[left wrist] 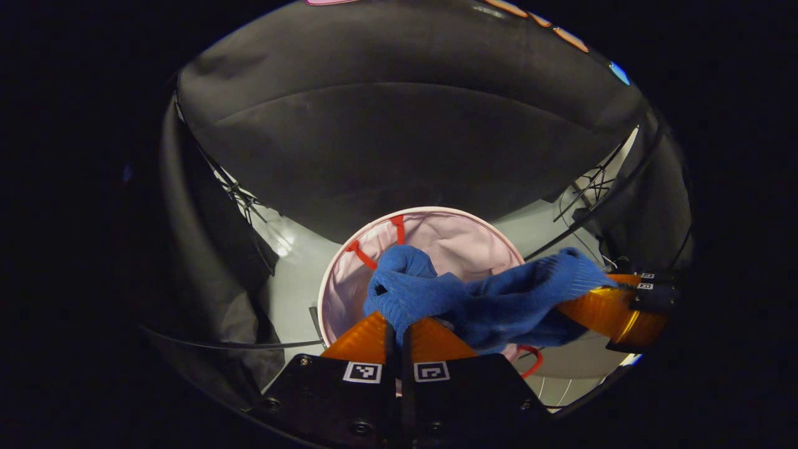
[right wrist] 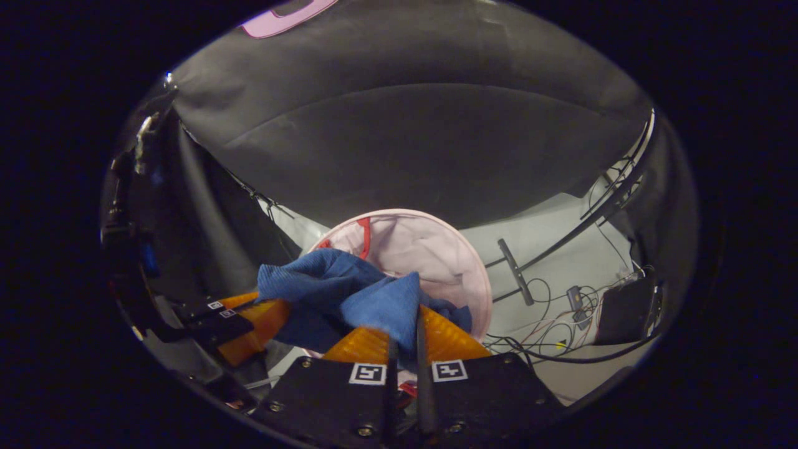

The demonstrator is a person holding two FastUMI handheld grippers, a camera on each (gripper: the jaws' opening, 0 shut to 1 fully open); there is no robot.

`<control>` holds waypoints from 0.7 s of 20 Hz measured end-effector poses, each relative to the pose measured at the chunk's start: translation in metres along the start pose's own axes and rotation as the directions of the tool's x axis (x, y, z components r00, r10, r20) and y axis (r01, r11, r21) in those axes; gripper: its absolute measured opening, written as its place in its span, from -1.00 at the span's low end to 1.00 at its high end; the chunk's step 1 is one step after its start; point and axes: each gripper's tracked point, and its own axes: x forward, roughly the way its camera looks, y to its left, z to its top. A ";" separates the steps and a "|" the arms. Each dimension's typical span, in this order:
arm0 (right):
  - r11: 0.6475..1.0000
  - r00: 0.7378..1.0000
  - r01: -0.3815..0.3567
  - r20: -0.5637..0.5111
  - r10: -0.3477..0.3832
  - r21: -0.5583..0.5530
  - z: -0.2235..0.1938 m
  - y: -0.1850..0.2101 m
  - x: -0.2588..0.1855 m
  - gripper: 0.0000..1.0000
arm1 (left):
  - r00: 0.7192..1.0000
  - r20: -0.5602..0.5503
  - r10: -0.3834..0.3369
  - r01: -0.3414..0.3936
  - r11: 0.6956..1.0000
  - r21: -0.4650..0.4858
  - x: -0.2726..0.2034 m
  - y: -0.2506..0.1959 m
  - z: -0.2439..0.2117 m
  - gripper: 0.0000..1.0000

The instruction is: Grasp the clothes on the hanger with both hands and then place them into the laundry hamper below.

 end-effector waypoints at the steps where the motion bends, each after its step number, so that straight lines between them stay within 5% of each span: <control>1: 1.000 1.000 -0.008 0.011 0.008 0.009 0.002 0.002 -0.008 -0.74 | 1.000 -0.015 -0.004 0.004 1.000 -0.015 -0.004 0.000 -0.004 -0.87; 6: 1.000 0.997 -0.017 0.070 0.017 0.000 0.002 0.005 -0.041 -0.55 | 1.000 0.025 0.002 0.000 0.999 -0.043 -0.036 0.009 -0.003 -0.60; 9: 1.000 0.993 -0.017 0.113 0.016 0.005 -0.006 0.017 -0.078 -0.34 | 0.999 0.033 -0.001 0.002 0.999 -0.049 -0.061 0.005 -0.010 0.31; 11: 1.000 0.989 -0.018 0.147 0.016 0.016 -0.009 0.023 -0.105 -0.29 | 0.997 0.079 0.020 -0.017 0.999 -0.038 -0.083 0.010 -0.011 0.65; 14: 1.000 0.981 -0.004 0.194 0.000 0.020 -0.021 0.026 -0.154 0.35 | 0.991 0.129 0.040 -0.036 0.999 -0.032 -0.126 0.020 -0.020 0.75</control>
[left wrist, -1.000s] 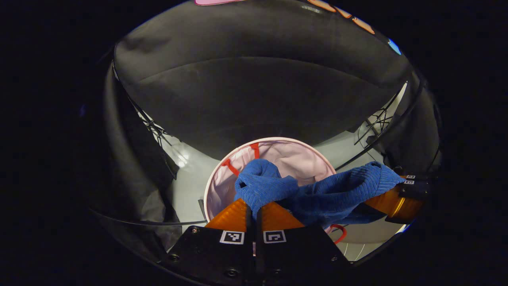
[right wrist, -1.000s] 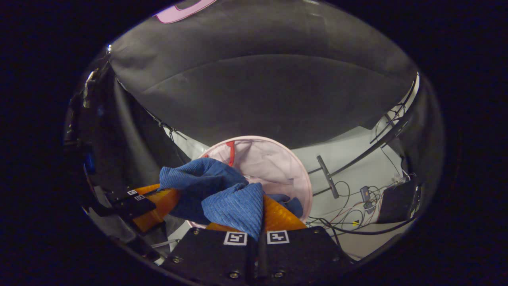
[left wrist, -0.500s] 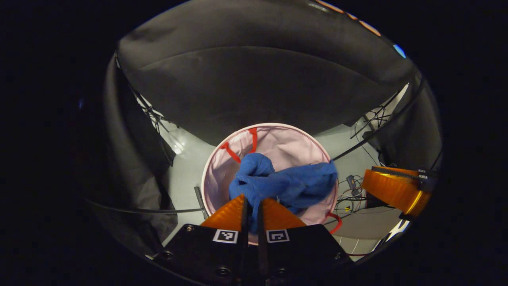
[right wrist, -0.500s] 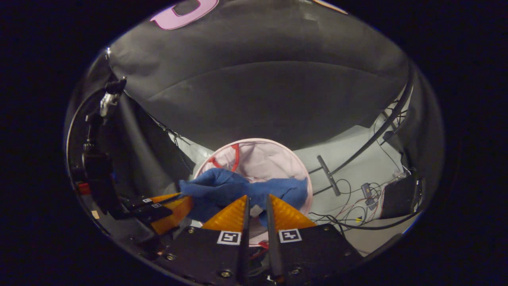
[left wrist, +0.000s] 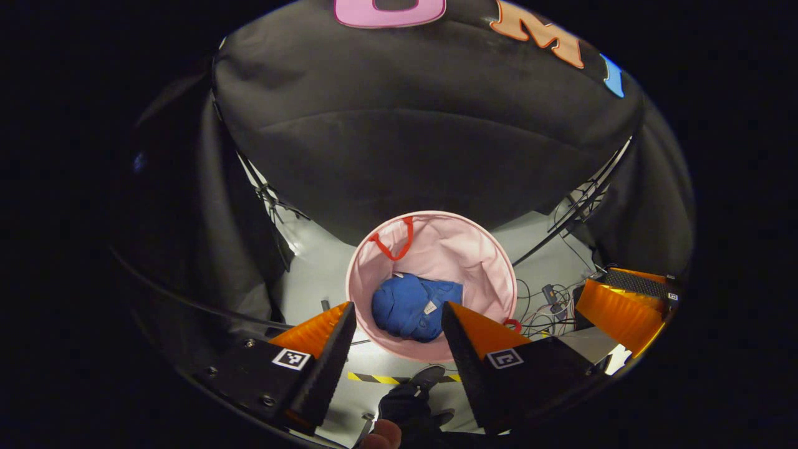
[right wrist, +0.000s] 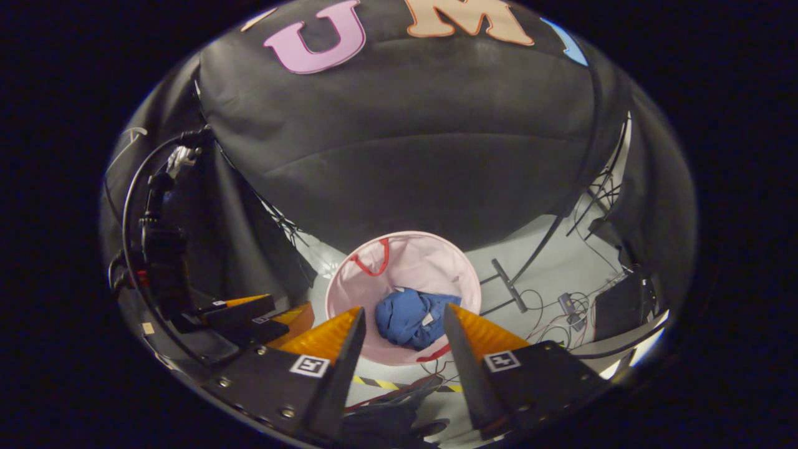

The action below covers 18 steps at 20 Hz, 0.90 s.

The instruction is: Grasp the clothes on the hanger with both hands and then place them into the laundry hamper below.

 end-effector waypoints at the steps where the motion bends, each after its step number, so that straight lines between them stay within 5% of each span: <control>1: 1.000 1.000 0.002 0.012 -0.002 -0.007 -0.001 0.001 -0.014 0.67 | 1.000 0.018 0.012 -0.012 1.000 0.002 -0.014 0.005 -0.001 0.87; 2: 1.000 1.000 0.002 0.029 -0.001 -0.015 -0.001 0.003 -0.028 1.00 | 0.999 0.036 0.034 -0.034 0.999 -0.001 -0.028 0.011 -0.002 0.93; 8: 0.999 0.984 0.004 0.179 0.004 -0.040 0.022 0.008 -0.107 0.99 | 0.989 0.141 0.047 -0.038 0.997 -0.065 -0.111 0.012 0.005 0.98; 18: 0.998 0.895 -0.018 0.444 0.043 -0.060 0.097 0.035 -0.253 0.97 | 0.913 0.406 0.046 -0.025 0.998 -0.058 -0.258 0.011 0.080 0.96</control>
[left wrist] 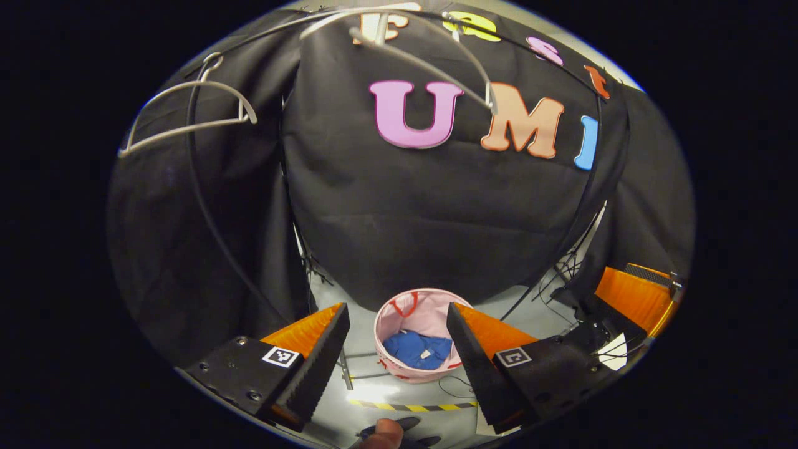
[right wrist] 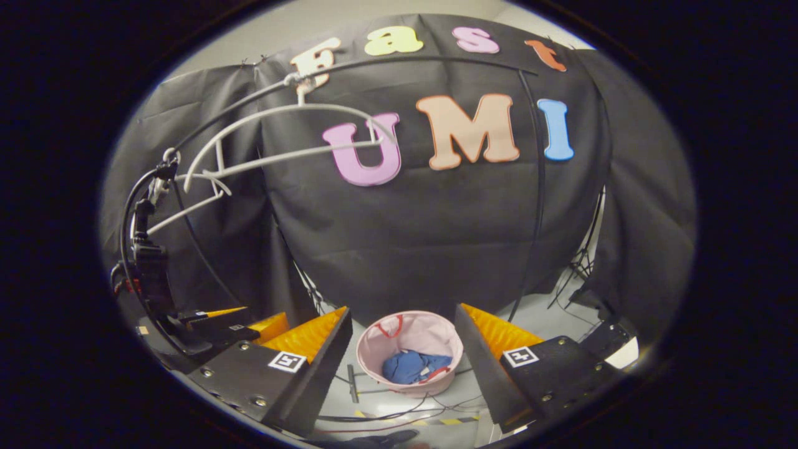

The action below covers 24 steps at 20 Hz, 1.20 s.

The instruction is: Grasp the clothes on the hanger with both hands and then place them into the laundry hamper below.

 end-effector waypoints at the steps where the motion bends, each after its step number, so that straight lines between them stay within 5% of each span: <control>1: 1.000 1.000 0.004 0.020 -0.004 -0.003 0.010 0.000 -0.007 0.97 | 1.000 0.012 0.009 -0.009 1.000 0.003 -0.008 0.000 0.009 0.96; 11: 0.994 0.974 0.023 0.223 -0.046 0.105 0.090 -0.037 -0.080 0.86 | 0.983 0.183 -0.001 -0.002 1.000 0.020 -0.058 0.006 0.090 0.93; 16: 0.985 0.935 0.033 0.343 -0.090 0.171 0.112 -0.092 -0.124 0.97 | 0.931 0.364 -0.041 0.010 0.996 0.088 -0.086 -0.004 0.145 0.92; 24: 0.991 0.910 0.055 0.403 -0.099 0.118 0.126 -0.129 -0.146 0.97 | 0.903 0.415 -0.111 0.063 0.990 0.127 -0.117 -0.036 0.161 0.92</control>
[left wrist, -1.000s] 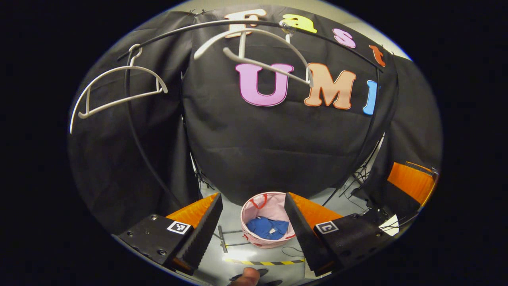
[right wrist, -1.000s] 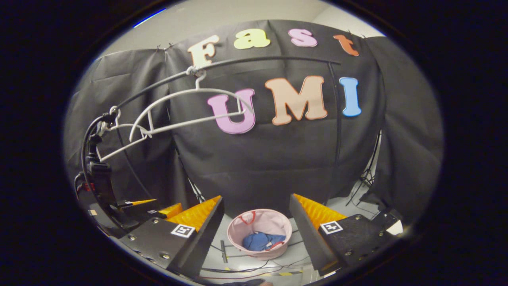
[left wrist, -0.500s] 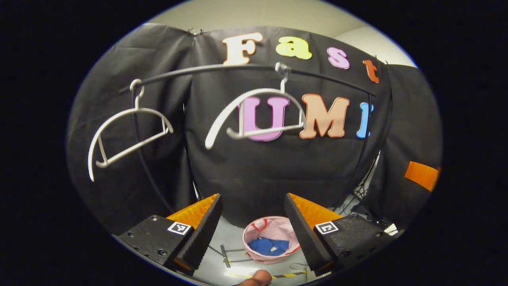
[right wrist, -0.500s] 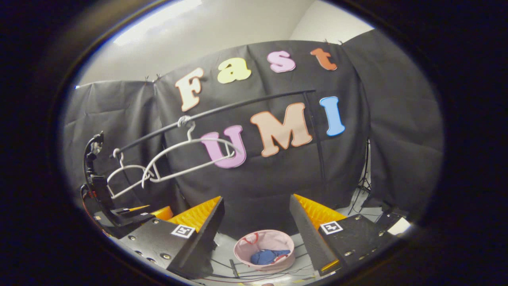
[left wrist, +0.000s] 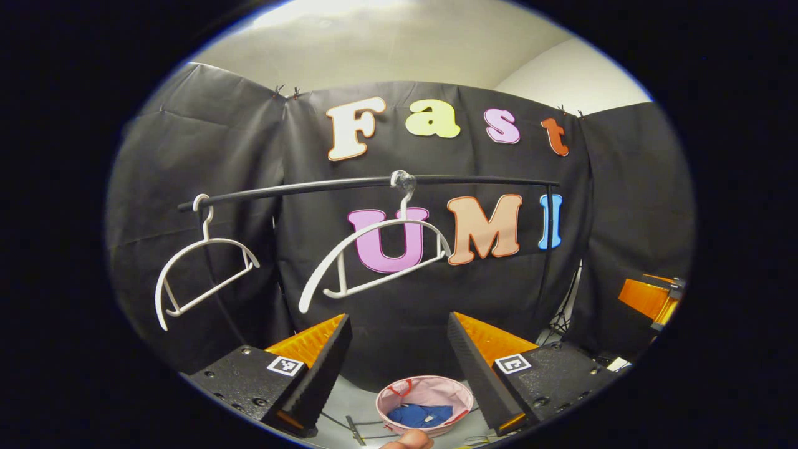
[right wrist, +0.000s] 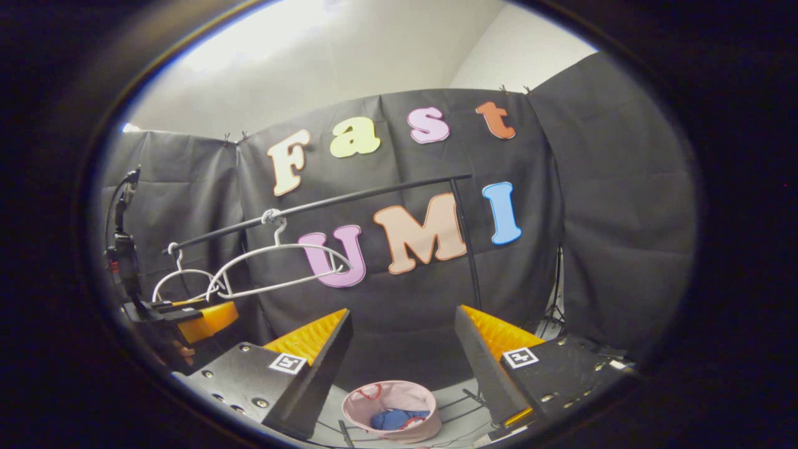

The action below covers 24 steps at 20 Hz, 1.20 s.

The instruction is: Grasp the clothes on the hanger with both hands and then place them into the laundry hamper below.

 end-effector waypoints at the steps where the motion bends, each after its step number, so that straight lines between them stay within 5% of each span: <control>1: 1.000 1.000 -0.002 0.004 0.002 0.001 0.001 -0.002 -0.002 0.84 | 1.000 -0.002 -0.009 0.009 1.000 0.006 0.000 -0.004 0.000 0.92; 11: 0.996 0.998 -0.055 -0.015 0.054 -0.077 -0.017 0.002 -0.012 0.97 | 0.998 0.052 -0.039 0.034 0.995 0.097 0.001 -0.015 0.007 0.92; 16: 0.997 0.999 -0.041 -0.022 0.040 -0.067 -0.015 -0.004 -0.008 0.84 | 0.996 0.072 -0.057 0.050 0.995 0.089 0.005 -0.016 0.013 1.00; 17: 0.997 0.999 -0.037 -0.023 0.036 -0.067 -0.016 -0.005 -0.009 0.97 | 0.995 0.078 -0.054 0.047 0.995 0.092 0.006 -0.015 0.015 1.00; 21: 0.997 0.999 -0.036 -0.014 0.035 -0.071 -0.016 -0.004 -0.010 0.84 | 0.993 0.099 -0.063 0.055 0.995 0.083 0.005 -0.012 0.019 1.00; 24: 0.997 0.999 -0.038 -0.017 0.037 -0.072 -0.019 -0.003 -0.009 0.97 | 0.992 0.103 -0.067 0.058 0.995 0.084 0.004 -0.009 0.018 0.93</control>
